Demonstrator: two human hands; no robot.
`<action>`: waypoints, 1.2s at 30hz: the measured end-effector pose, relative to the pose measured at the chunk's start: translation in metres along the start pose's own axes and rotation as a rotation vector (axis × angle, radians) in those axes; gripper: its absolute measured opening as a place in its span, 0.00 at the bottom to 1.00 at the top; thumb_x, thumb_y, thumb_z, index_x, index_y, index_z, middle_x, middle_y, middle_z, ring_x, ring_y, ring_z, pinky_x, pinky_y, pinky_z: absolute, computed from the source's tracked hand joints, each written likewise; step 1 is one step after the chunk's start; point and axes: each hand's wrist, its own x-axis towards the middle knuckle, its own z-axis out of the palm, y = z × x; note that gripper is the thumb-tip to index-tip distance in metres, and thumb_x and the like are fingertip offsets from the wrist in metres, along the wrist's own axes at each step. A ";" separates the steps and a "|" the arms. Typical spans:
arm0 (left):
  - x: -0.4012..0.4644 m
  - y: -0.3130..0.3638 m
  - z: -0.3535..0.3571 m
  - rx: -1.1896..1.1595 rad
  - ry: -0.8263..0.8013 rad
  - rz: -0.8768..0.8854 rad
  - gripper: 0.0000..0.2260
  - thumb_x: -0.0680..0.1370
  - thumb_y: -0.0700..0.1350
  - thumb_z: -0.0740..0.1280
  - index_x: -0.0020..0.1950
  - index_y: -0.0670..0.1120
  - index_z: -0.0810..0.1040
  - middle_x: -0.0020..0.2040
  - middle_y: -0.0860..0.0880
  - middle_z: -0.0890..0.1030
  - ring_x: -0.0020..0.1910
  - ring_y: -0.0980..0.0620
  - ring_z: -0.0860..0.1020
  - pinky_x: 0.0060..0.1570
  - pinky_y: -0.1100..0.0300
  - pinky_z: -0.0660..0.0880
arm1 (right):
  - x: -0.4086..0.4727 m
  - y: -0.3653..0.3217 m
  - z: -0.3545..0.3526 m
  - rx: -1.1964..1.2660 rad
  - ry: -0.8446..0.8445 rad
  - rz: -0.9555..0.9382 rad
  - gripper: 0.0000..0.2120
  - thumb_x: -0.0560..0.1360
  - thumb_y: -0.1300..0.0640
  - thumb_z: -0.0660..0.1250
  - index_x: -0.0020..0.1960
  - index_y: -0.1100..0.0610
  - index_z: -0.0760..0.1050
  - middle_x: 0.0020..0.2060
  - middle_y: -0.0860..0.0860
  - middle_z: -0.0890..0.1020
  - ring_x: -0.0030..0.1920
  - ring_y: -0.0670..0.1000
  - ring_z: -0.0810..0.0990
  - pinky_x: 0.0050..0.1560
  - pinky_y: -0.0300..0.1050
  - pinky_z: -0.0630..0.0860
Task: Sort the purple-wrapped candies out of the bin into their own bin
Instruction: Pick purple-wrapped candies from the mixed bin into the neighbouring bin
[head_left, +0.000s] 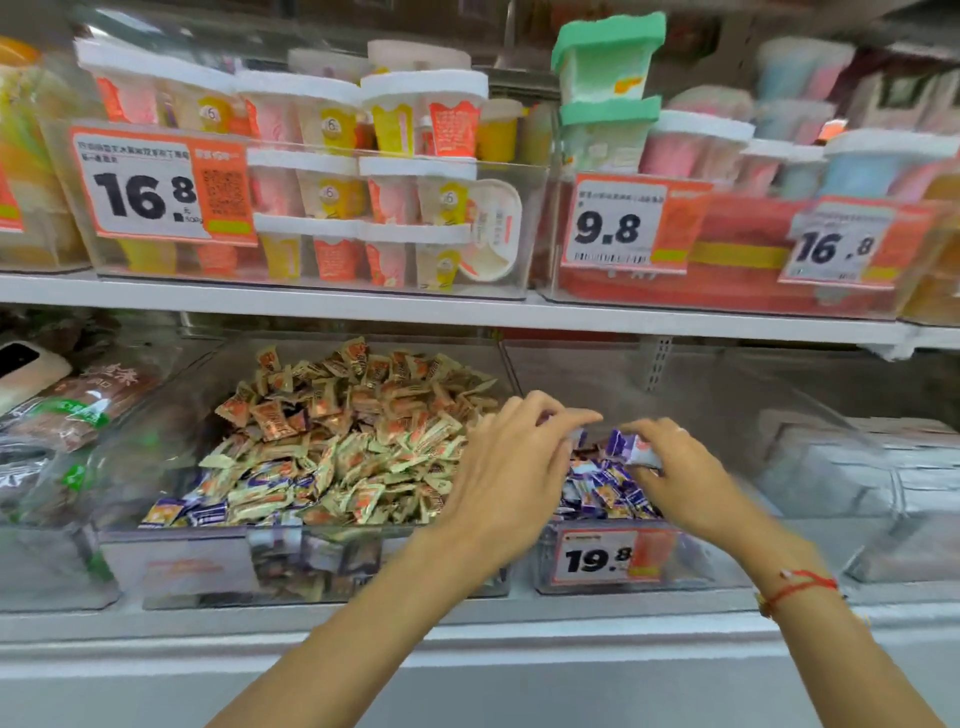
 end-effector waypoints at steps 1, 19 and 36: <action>0.009 0.003 0.008 0.037 -0.036 0.016 0.17 0.81 0.46 0.60 0.70 0.57 0.69 0.56 0.54 0.75 0.55 0.53 0.70 0.53 0.57 0.66 | 0.000 0.004 0.000 0.015 -0.041 0.013 0.23 0.75 0.61 0.67 0.68 0.53 0.68 0.60 0.55 0.73 0.61 0.58 0.73 0.58 0.53 0.71; -0.066 -0.104 -0.065 0.366 0.082 -0.238 0.11 0.76 0.47 0.68 0.57 0.52 0.80 0.55 0.56 0.80 0.54 0.55 0.76 0.52 0.60 0.72 | -0.019 -0.093 0.003 0.219 0.226 -0.418 0.08 0.75 0.56 0.68 0.49 0.44 0.81 0.40 0.35 0.80 0.41 0.39 0.77 0.41 0.43 0.78; -0.079 -0.154 -0.090 0.296 -0.266 -0.734 0.15 0.78 0.55 0.61 0.64 0.58 0.75 0.54 0.50 0.82 0.55 0.46 0.78 0.47 0.56 0.73 | 0.117 -0.216 0.104 -0.323 -0.158 -0.409 0.23 0.77 0.60 0.62 0.72 0.48 0.67 0.70 0.55 0.69 0.69 0.60 0.67 0.63 0.54 0.70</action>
